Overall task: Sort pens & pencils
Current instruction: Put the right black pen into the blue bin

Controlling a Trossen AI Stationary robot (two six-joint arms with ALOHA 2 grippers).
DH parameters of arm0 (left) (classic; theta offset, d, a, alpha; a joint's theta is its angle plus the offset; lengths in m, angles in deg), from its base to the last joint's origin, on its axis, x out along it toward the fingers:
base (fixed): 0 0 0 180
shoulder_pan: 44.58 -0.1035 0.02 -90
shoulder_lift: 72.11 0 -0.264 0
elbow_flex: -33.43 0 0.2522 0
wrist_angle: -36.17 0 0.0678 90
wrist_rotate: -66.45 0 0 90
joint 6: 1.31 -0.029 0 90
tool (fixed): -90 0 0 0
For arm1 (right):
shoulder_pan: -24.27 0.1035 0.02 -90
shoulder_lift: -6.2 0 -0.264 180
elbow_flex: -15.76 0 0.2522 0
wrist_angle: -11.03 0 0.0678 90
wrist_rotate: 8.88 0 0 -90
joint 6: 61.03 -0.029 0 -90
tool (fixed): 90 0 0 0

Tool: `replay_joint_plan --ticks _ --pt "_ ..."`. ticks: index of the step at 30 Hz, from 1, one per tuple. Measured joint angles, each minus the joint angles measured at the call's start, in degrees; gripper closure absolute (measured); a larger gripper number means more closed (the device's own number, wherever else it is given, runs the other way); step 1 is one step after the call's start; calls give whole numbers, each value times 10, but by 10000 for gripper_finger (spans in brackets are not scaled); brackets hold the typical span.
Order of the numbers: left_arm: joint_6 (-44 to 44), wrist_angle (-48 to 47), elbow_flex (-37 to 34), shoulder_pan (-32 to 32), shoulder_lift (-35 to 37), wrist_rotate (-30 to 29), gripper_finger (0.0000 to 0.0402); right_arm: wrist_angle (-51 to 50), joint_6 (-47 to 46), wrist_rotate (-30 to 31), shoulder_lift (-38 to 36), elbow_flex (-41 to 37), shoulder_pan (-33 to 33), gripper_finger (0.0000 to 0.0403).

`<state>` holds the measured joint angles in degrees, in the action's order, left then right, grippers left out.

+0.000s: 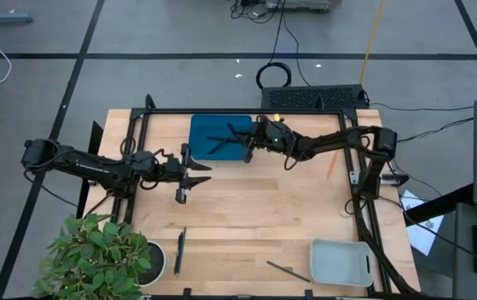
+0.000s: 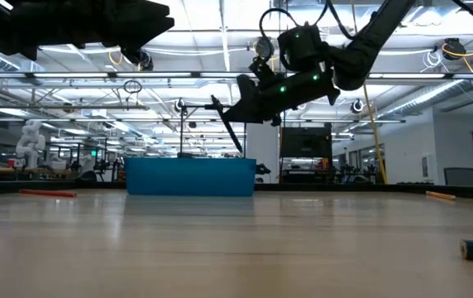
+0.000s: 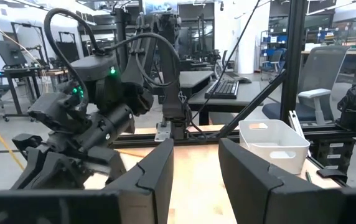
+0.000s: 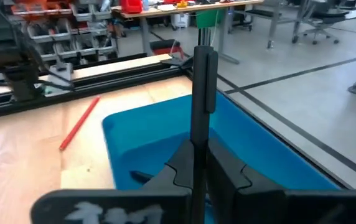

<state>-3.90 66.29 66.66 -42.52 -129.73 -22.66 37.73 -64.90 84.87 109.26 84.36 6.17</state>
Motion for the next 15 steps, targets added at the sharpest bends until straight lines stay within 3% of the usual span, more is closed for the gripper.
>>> replay_joint_plan --ticks 4,8,15 --pt "-1 0 0 0 0 0 270 -2 0 -55 -49 0 -8 394" --pt "-6 1 0 -1 0 0 270 -5 -13 -53 -86 1 -16 394" --pt "-5 2 0 -1 0 -15 270 -5 -26 -51 -54 0 -15 394"
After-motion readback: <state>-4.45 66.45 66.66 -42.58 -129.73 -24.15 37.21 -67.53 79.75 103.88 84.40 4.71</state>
